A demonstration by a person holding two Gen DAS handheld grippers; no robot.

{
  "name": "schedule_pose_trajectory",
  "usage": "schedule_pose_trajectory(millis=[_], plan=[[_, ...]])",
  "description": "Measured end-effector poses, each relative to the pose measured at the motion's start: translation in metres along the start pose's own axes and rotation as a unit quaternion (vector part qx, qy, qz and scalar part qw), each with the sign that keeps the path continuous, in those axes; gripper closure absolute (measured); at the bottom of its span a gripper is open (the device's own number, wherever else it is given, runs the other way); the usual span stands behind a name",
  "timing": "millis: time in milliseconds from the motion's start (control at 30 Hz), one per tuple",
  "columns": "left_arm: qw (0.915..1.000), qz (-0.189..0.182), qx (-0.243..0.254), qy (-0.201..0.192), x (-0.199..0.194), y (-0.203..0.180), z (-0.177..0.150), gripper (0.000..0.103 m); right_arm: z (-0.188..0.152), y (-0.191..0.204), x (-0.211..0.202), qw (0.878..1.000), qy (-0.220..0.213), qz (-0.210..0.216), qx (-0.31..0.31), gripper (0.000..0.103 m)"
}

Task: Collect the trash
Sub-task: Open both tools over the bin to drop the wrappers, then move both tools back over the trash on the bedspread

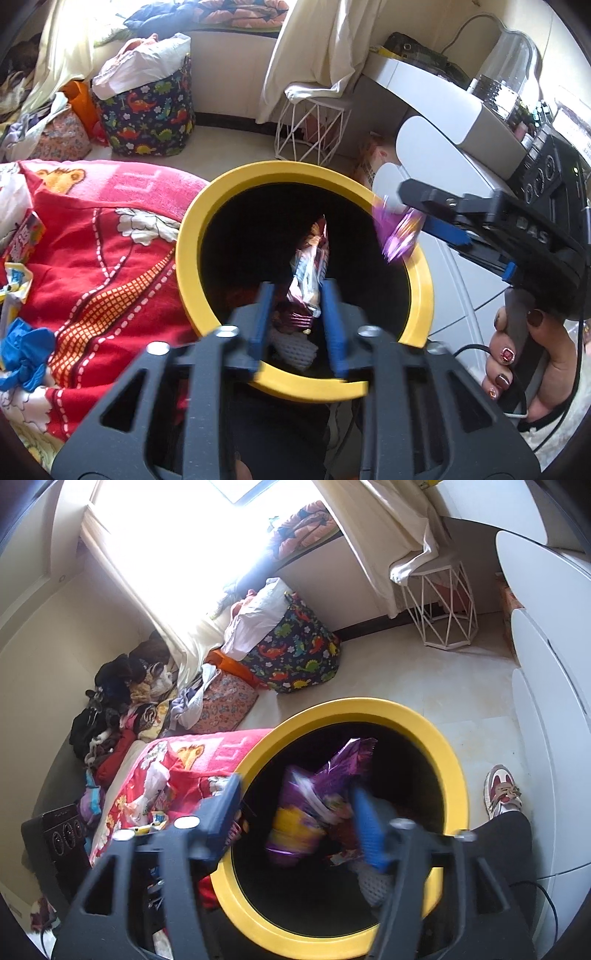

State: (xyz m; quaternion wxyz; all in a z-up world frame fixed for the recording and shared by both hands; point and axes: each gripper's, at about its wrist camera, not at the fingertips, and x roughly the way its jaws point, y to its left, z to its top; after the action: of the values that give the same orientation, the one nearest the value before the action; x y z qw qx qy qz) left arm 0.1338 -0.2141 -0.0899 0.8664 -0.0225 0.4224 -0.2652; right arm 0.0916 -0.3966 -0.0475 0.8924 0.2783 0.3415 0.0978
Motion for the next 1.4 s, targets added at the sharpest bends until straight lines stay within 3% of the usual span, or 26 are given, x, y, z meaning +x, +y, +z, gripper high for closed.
schedule_pose_trajectory(millis=[167, 200, 400, 700, 1400], plan=[[0.9992, 0.021, -0.020, -0.028, -0.013, 0.010, 0.000, 0.016, 0.000, 0.000, -0.002, 1.000, -0.004, -0.010, -0.003, 0.033], [0.9987, 0.025, -0.023, -0.038, -0.018, 0.012, -0.001, 0.014, 0.000, 0.001, -0.001, 1.000, -0.004, -0.010, -0.003, 0.033], [0.9959, 0.053, -0.023, -0.070, -0.038, 0.017, -0.001, 0.011, -0.002, 0.014, -0.002, 1.000, -0.008, -0.007, -0.019, 0.033], [0.9908, 0.076, -0.023, -0.110, -0.067, 0.027, 0.002, 0.011, -0.007, 0.049, -0.005, 0.998, -0.022, 0.015, -0.054, 0.019], [0.9785, 0.121, -0.063, -0.154, -0.118, 0.080, -0.005, 0.011, -0.020, 0.115, 0.015, 0.993, 0.004, 0.050, -0.109, 0.018]])
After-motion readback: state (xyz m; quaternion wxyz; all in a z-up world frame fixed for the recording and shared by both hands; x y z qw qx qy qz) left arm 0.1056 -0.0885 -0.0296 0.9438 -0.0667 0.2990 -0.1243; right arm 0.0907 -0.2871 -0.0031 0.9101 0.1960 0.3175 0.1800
